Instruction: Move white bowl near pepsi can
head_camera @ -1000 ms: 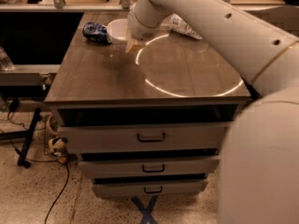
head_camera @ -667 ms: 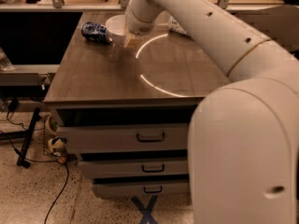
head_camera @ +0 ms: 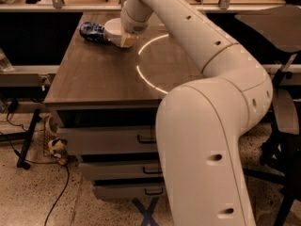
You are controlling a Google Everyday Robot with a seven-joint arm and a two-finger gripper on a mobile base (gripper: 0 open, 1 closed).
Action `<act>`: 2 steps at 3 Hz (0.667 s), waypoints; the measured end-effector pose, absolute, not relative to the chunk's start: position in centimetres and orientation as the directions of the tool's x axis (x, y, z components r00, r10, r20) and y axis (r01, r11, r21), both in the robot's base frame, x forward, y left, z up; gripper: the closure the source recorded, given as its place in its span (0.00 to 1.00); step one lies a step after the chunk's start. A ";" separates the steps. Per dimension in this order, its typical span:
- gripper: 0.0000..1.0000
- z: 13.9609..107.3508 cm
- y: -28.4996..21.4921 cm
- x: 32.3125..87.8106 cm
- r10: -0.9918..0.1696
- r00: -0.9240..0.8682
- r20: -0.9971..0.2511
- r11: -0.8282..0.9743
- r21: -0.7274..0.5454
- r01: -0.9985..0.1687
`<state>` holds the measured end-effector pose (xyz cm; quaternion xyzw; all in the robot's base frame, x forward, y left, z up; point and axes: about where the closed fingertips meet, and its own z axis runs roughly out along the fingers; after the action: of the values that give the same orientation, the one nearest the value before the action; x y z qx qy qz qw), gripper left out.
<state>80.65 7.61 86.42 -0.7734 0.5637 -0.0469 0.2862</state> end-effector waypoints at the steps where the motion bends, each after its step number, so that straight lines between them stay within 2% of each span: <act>1: 0.28 86.0 7.5 81.3 -0.906 0.349 -0.238 -0.198 -0.491 -0.849; 2: 0.05 86.6 6.9 81.4 -0.913 0.341 -0.222 -0.193 -0.501 -0.843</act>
Offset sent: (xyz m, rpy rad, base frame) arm 0.0079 -0.0182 0.0190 -0.0354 -0.0442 -0.0461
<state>81.45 6.93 86.62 -0.7698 0.5706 -0.0626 0.2793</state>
